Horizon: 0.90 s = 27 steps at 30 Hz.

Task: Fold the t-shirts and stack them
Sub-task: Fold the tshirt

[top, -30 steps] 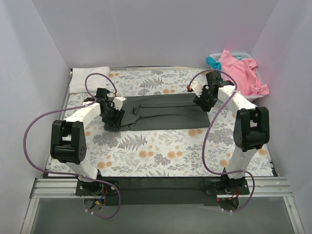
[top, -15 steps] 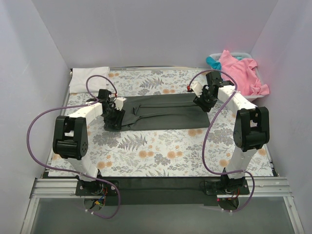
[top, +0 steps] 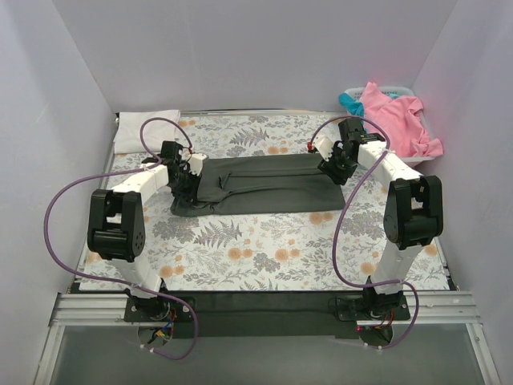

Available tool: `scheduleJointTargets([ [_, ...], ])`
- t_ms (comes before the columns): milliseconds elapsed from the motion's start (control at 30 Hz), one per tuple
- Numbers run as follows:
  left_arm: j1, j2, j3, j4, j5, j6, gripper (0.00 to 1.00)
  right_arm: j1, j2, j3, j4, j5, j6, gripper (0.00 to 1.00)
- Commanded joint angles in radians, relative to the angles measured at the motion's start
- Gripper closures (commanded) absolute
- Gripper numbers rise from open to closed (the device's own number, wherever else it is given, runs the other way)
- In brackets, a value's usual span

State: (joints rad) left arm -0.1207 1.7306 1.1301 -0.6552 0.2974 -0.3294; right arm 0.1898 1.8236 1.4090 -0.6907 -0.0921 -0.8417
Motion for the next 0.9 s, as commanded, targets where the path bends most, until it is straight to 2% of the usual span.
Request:
scheduleJointTargets([
  [0,-0.004,0.003,0.043,-0.017,0.016,0.013,0.95,-0.004,-0.044,-0.005,-0.010,-0.003,-0.011,0.54],
  [67,-0.004,-0.003,0.077,-0.035,0.022,0.016,1.00,-0.004,-0.047,-0.010,-0.010,0.000,-0.016,0.55],
  [267,-0.004,0.029,0.261,-0.093,0.040,-0.003,1.00,-0.003,-0.052,-0.022,-0.009,-0.004,-0.016,0.55],
  [433,-0.004,0.203,0.454,-0.090,0.017,-0.043,0.99,-0.003,-0.047,-0.030,-0.010,-0.009,-0.016,0.55],
  [500,-0.002,0.257,0.567,-0.090,0.014,-0.057,0.93,-0.003,-0.044,-0.030,-0.009,-0.011,-0.016,0.55],
  [567,-0.004,0.340,0.647,-0.118,0.017,-0.072,0.76,-0.003,-0.040,-0.024,-0.010,-0.014,-0.014,0.55],
  [600,-0.002,0.363,0.712,-0.129,0.017,-0.079,0.71,-0.003,-0.038,-0.022,-0.010,-0.015,-0.016,0.56],
  [700,0.004,0.388,0.755,-0.139,0.023,-0.103,0.55,-0.004,-0.038,-0.018,-0.012,-0.024,-0.016,0.55],
  [800,0.024,0.336,0.726,-0.120,0.043,-0.129,0.55,-0.004,-0.034,-0.016,-0.010,-0.034,-0.014,0.58],
  [867,0.044,0.256,0.659,-0.112,0.075,-0.152,0.58,-0.003,-0.030,-0.012,-0.010,-0.041,-0.008,0.62],
])
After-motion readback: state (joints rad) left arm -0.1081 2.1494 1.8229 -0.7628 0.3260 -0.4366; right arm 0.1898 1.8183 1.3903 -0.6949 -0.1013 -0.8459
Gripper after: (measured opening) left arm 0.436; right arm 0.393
